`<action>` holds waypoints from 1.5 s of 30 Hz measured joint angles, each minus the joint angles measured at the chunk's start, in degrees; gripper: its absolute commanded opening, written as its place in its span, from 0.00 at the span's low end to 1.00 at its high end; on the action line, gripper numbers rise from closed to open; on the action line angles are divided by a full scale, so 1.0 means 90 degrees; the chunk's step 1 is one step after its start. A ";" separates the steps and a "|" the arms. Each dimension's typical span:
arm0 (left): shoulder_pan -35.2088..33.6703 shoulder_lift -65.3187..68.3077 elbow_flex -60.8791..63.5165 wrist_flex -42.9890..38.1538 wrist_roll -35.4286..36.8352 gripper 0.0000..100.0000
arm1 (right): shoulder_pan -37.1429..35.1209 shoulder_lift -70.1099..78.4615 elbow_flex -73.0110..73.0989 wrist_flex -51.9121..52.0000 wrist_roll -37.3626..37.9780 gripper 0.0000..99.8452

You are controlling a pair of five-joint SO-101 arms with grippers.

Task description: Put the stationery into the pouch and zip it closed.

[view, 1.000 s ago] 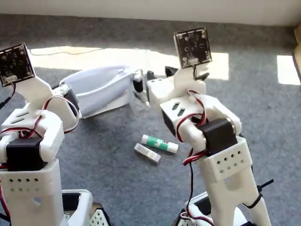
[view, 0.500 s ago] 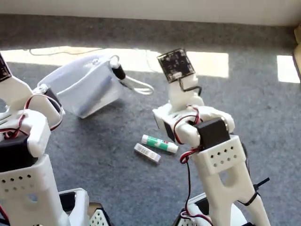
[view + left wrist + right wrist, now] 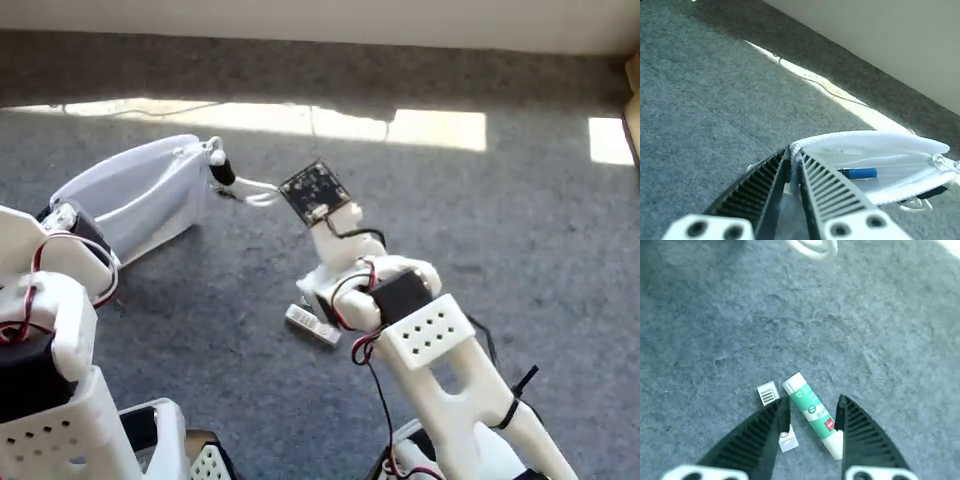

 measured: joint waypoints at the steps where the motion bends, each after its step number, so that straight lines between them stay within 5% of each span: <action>1: 0.0000 -0.0010 0.0000 0.0000 0.0000 0.01 | -0.0059 0.0000 0.0107 -0.0107 0.0000 0.15; 9: -0.0010 -0.0029 0.0020 0.0000 0.0000 0.01 | -0.0469 0.0215 0.0430 -0.0518 0.0000 0.16; 24: -0.0010 -0.0029 0.0020 0.0000 0.0000 0.01 | -0.0469 0.3282 -0.0537 -0.0567 0.0420 0.16; 39: -0.0010 -0.0176 0.0293 -0.0029 0.0000 0.01 | 0.0078 0.4874 -0.1368 -0.0576 0.0928 0.15; 45: -0.0010 -0.0176 0.0293 -0.0029 0.0000 0.01 | 0.0264 0.4874 -0.1407 -0.0654 0.1104 0.01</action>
